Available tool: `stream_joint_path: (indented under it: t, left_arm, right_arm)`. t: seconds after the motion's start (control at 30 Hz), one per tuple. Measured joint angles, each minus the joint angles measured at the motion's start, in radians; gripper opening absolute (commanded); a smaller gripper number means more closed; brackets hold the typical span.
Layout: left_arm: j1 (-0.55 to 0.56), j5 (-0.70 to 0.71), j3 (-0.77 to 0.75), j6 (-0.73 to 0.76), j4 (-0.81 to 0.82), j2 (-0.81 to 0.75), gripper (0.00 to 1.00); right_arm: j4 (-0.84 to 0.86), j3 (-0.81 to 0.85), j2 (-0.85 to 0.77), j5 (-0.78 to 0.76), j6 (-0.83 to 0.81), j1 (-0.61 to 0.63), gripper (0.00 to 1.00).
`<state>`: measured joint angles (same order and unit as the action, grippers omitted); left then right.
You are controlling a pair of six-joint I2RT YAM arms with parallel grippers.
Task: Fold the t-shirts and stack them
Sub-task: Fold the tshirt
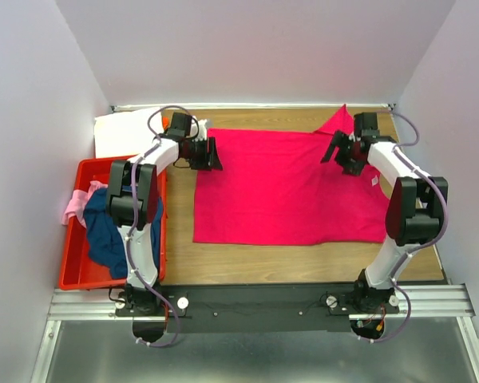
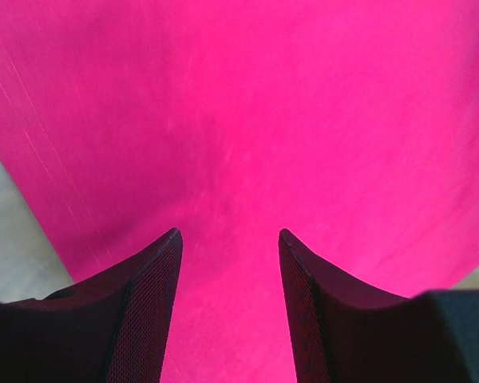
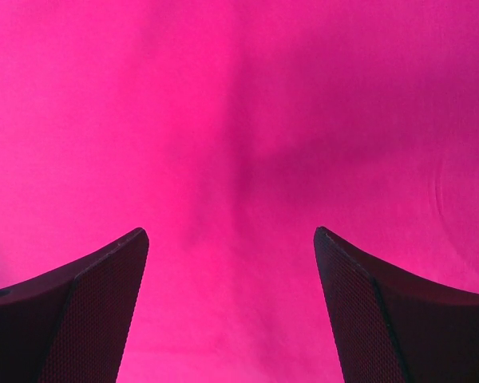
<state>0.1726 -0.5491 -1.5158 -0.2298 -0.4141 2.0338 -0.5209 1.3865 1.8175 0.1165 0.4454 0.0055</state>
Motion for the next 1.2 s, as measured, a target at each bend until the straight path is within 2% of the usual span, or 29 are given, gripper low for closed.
stream_joint_path:
  t: [0.2, 0.37, 0.5, 0.63, 1.03, 1.2]
  left_arm:
    - [0.006, 0.005, 0.088, 0.021, -0.033, 0.0, 0.59]
    - [0.006, 0.026, 0.077, 0.021, -0.029, 0.023, 0.59]
    - [-0.005, 0.021, 0.0, 0.018, -0.037, 0.077, 0.59]
    - [-0.013, 0.012, -0.086, 0.012, -0.04, 0.137, 0.59]
    - [-0.021, 0.01, -0.5, -0.003, -0.102, 0.382, 0.59]
    - [-0.02, 0.038, -0.484, 0.004, -0.099, 0.352, 0.59]
  right_arm:
    - [-0.003, -0.176, -0.038, -0.012, 0.03, 0.0, 0.9]
    - [0.005, -0.207, -0.029, -0.02, 0.037, 0.0, 0.9]
    - [0.012, -0.185, 0.019, -0.026, 0.046, 0.0, 0.9]
    - [0.007, -0.106, 0.086, -0.027, 0.055, 0.0, 0.9]
    - [0.026, 0.233, 0.327, 0.026, 0.063, 0.0, 0.9]
    - [0.027, 0.31, 0.377, 0.082, 0.071, 0.0, 0.9]
